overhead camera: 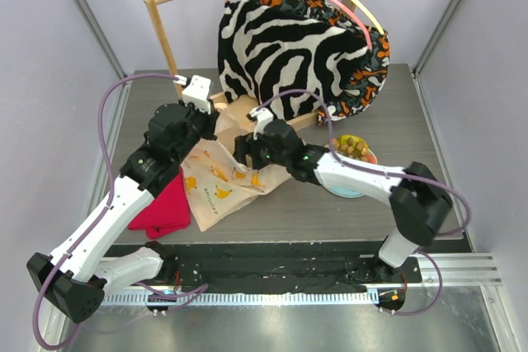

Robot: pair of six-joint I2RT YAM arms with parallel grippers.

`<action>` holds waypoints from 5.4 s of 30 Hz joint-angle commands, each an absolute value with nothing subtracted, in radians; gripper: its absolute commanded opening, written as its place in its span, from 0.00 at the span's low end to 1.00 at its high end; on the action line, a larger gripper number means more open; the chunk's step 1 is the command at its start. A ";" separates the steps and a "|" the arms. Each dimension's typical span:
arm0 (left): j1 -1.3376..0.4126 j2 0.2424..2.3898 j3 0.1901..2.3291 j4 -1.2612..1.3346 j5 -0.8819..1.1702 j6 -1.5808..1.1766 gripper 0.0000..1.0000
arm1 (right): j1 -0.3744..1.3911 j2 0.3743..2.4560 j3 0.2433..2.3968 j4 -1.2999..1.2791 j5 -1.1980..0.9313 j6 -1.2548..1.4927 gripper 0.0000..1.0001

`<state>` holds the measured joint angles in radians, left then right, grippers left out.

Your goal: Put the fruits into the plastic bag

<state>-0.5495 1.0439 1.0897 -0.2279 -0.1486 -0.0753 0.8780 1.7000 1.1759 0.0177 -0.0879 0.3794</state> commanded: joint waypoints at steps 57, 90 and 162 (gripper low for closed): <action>-0.549 1.012 1.089 -0.189 -0.153 -0.081 0.00 | 0.321 1.285 0.739 -0.209 0.417 0.635 0.43; -0.548 1.008 1.089 -0.184 -0.129 -0.092 0.00 | 0.325 0.881 0.787 -0.118 -0.035 0.565 0.01; -0.548 0.994 1.085 -0.183 -0.140 -0.081 0.00 | 0.586 1.687 1.123 0.434 -0.313 0.755 0.01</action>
<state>-0.5495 1.0157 1.0821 -0.2283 -0.1310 -0.0784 0.5671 1.6764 1.0637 0.3851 -0.2951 0.7284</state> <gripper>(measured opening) 0.019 0.204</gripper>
